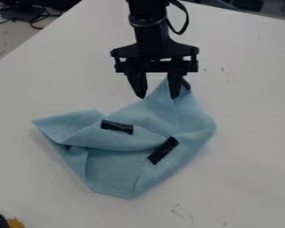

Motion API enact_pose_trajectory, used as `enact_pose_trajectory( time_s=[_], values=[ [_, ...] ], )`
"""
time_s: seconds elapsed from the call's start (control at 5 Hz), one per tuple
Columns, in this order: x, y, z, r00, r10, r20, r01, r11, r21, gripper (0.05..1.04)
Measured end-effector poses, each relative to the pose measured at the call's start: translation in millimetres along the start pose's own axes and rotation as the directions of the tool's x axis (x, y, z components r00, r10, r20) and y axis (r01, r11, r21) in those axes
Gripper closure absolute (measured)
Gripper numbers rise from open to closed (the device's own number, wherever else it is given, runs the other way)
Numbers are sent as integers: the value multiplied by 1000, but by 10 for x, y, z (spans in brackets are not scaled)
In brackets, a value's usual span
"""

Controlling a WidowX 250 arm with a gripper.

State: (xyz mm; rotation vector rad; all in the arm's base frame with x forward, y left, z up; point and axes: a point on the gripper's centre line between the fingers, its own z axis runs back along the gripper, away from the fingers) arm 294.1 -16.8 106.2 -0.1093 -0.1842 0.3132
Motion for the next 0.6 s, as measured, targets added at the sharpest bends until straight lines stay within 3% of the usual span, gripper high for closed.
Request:
enact_pose_trajectory(
  time_s=[0.2, 0.4, 0.6],
  values=[
    [-45, -81, 47, 1000, -11, 11, 11, 1000, -1, 68],
    [-88, -117, 47, 999, -44, -2, 44, 999, 10, 73],
    [-55, -101, 47, 994, -107, 30, 105, 993, 61, 77]
  ],
)
